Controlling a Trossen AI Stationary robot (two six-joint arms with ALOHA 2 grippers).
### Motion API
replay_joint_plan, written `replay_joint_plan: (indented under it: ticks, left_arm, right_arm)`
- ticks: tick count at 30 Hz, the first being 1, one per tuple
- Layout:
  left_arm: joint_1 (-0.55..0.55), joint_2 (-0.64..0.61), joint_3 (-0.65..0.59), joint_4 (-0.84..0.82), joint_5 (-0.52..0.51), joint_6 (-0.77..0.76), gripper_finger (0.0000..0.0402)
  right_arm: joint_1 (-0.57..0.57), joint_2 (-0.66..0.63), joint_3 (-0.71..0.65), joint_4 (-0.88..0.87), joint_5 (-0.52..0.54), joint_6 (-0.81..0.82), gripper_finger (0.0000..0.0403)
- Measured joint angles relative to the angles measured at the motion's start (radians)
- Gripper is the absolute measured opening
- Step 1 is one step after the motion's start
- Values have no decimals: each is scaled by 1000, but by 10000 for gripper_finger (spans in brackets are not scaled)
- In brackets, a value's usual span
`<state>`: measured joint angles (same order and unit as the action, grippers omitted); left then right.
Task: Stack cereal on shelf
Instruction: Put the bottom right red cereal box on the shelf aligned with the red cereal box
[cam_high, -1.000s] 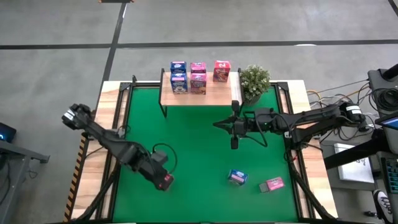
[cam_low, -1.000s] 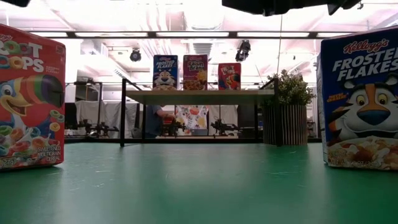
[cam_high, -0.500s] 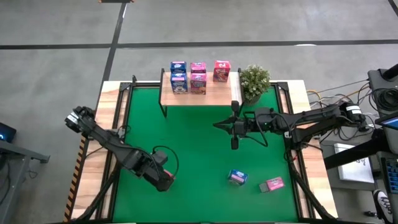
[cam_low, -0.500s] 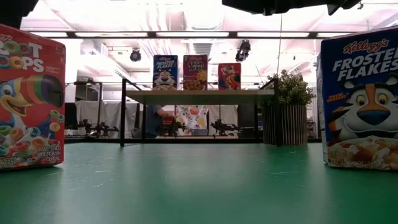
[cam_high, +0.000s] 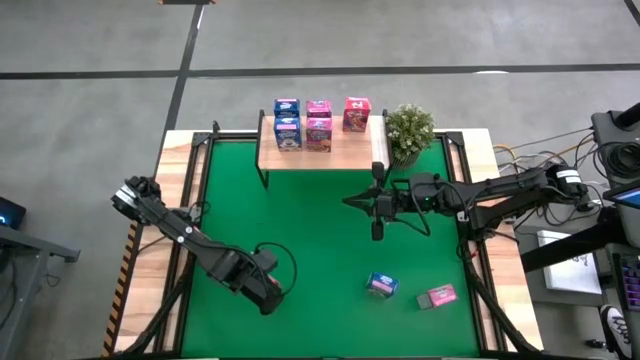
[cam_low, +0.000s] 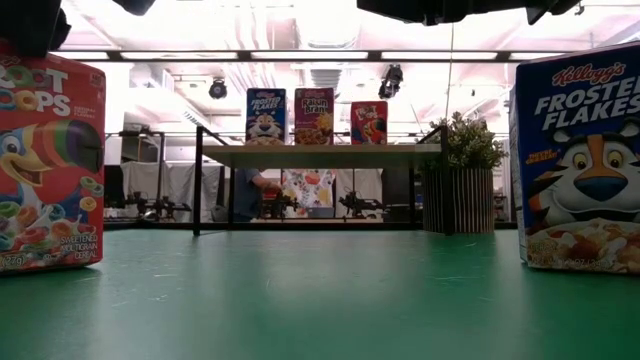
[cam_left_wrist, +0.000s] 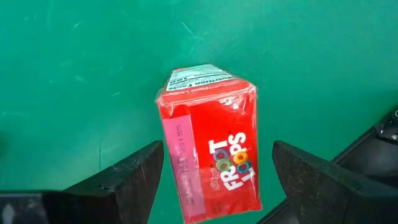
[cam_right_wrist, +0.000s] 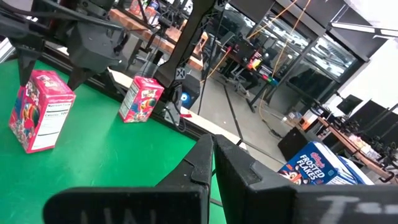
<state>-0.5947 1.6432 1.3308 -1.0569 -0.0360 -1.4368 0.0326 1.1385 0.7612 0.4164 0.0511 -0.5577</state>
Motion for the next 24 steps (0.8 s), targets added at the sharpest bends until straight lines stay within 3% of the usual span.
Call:
replay_joint_plan:
  ticks: [16,24]
  left_arm:
    - [5,2,-7,1,2,23,183]
    - [9,2,-7,-2,2,53,167]
  right_arm:
    - [0,0,0,0,0,-3,9]
    - [0,0,0,-3,0,-3,9]
